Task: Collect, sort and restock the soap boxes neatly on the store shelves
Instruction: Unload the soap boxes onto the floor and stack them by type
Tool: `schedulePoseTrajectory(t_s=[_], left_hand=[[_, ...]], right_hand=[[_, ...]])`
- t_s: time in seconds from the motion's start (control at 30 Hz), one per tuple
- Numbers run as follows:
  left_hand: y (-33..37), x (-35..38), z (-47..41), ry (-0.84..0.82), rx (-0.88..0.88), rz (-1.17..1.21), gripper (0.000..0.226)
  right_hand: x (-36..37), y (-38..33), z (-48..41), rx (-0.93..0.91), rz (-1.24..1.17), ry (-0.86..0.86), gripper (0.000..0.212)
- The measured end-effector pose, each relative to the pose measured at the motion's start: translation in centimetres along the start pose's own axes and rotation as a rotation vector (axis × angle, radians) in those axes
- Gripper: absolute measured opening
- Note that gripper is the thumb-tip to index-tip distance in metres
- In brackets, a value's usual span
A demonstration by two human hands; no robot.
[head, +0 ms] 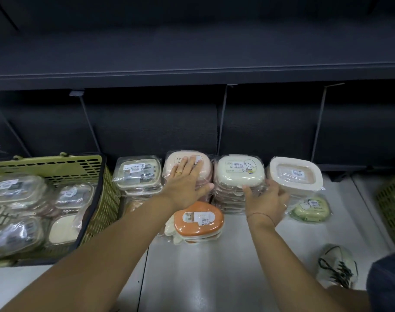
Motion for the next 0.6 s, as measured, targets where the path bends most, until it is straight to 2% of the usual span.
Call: schedulePoseTrajectory(t_s=[0.07, 0.13, 0.2, 0.27, 0.37, 0.47, 0.53, 0.6], left_hand=[[-1.1, -1.9, 1.1, -0.005, 0.004, 0.046, 0.080], [-3.3, -4.6, 3.2, 0.056, 0.024, 0.036, 0.078], [-6.8, -7.4, 6.3, 0.122, 0.016, 0.028, 0.074], [-11.9, -9.2, 10.1, 0.141, -0.062, 0.025, 0.074], [-21.2, -9.9, 15.7, 0.214, -0.330, 0.116, 0.073], [-29.9, -8.6, 20.5, 0.431, -0.670, 0.409, 0.059], [-34.3, -7.0, 22.2, 0.558, -0.901, 0.589, 0.058], [-37.9, -5.2, 22.6, 0.612, -1.059, 0.782, 0.067]], right_hand=[[-0.5, -0.5, 1.1, -0.013, 0.005, 0.043, 0.065], [-0.4, -1.8, 3.5, -0.098, -0.076, 0.033, 0.067], [0.5, -4.1, 6.9, -0.238, -0.184, -0.105, 0.062], [2.6, -6.7, 11.0, -0.395, -0.253, -0.356, 0.050], [7.6, -10.6, 17.5, -0.602, -0.225, -0.726, 0.037], [14.3, -13.6, 22.9, -0.569, -0.104, -1.062, 0.038], [19.2, -14.9, 24.9, -0.500, -0.019, -1.177, 0.048], [23.7, -16.0, 26.0, -0.441, 0.086, -1.225, 0.062]])
Point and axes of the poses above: each hand's wrist, its own z-axis away from the middle knuckle, its own x-axis out of the palm, y = z × x, the point moved 1 cm from there along -z, towards the middle knuckle, and after that the axes turned 4 degrees about x, right-handed, at the moved point
